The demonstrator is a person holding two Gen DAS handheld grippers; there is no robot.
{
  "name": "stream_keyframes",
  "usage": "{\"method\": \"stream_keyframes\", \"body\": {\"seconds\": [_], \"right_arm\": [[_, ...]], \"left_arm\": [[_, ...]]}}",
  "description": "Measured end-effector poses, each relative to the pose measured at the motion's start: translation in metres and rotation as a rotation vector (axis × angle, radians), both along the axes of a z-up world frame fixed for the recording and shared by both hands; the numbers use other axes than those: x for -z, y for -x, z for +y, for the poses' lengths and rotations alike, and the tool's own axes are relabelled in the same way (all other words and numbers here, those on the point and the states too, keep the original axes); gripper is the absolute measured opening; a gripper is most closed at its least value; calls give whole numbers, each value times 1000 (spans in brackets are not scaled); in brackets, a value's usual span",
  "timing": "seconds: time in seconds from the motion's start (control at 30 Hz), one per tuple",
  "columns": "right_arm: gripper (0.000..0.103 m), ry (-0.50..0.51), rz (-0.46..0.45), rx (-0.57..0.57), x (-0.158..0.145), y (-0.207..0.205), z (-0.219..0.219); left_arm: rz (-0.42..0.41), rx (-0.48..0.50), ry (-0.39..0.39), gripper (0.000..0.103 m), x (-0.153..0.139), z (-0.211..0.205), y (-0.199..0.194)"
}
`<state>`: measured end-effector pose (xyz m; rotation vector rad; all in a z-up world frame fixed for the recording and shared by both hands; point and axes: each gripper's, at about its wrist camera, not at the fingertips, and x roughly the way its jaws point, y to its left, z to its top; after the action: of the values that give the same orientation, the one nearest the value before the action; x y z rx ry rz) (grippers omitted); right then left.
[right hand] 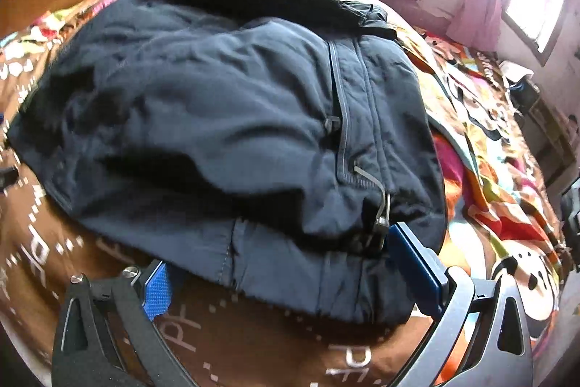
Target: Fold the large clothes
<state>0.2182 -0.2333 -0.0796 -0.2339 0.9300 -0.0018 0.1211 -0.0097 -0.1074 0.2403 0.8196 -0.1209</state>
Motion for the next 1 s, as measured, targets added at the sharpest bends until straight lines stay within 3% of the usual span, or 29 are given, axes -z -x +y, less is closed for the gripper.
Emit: {"method": "stream_keyframes", "body": {"seconds": [0.23,0.47,0.63,0.77,1.0], "right_arm": [[102,-154,20,-47,-43,-36,-10],[102,-323,24,-10,-59,-55,-22],[102,-397,57,20,-51,-55,-29],[102,-473,89,68,-49,-62,-35],[102,-526,162,66,-57,-96,-29]], "left_arm": [[-52,47,75,103,-12,1,10],[16,52,-59,103,9,-20,1],[-67,-24,-174,103,11,-22,-5],[-16,-20,-152,103,24,-18,-17],[-63,-30,-156,103,21,-17,-13]]}}
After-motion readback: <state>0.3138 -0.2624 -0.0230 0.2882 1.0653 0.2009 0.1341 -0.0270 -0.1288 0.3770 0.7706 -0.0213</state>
